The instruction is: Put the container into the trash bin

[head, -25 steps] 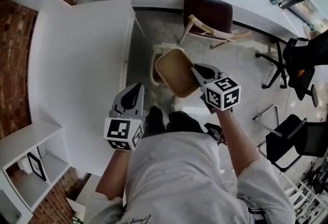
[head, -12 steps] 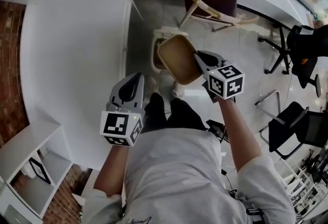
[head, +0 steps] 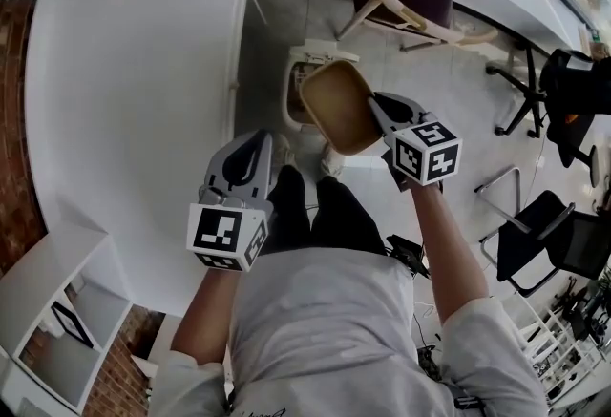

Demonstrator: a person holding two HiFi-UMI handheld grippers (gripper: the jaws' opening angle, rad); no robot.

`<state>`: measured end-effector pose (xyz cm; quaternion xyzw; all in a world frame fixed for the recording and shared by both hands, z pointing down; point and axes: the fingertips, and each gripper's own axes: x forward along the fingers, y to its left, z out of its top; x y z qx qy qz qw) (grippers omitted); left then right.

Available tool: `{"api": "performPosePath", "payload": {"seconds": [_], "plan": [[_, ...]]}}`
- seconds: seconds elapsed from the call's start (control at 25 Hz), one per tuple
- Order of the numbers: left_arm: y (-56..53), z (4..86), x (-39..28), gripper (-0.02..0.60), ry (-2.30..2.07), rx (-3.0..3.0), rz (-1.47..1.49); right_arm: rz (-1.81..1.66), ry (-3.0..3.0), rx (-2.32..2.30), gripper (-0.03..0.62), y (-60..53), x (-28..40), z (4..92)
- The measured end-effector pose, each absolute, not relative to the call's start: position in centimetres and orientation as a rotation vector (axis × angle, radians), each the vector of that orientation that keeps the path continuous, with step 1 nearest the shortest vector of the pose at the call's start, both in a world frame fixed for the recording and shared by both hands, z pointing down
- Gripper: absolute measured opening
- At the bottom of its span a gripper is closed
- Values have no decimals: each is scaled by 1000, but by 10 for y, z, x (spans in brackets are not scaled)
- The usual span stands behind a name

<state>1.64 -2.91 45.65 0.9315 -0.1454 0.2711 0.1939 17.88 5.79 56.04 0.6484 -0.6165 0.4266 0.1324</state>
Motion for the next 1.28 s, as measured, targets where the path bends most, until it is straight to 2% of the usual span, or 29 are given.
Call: {"api": "performPosePath", "payload": {"seconds": [1.28], "plan": [[-40, 554, 56, 15, -341, 2563, 865, 1467, -1655, 1830, 35, 43, 183, 707]]}}
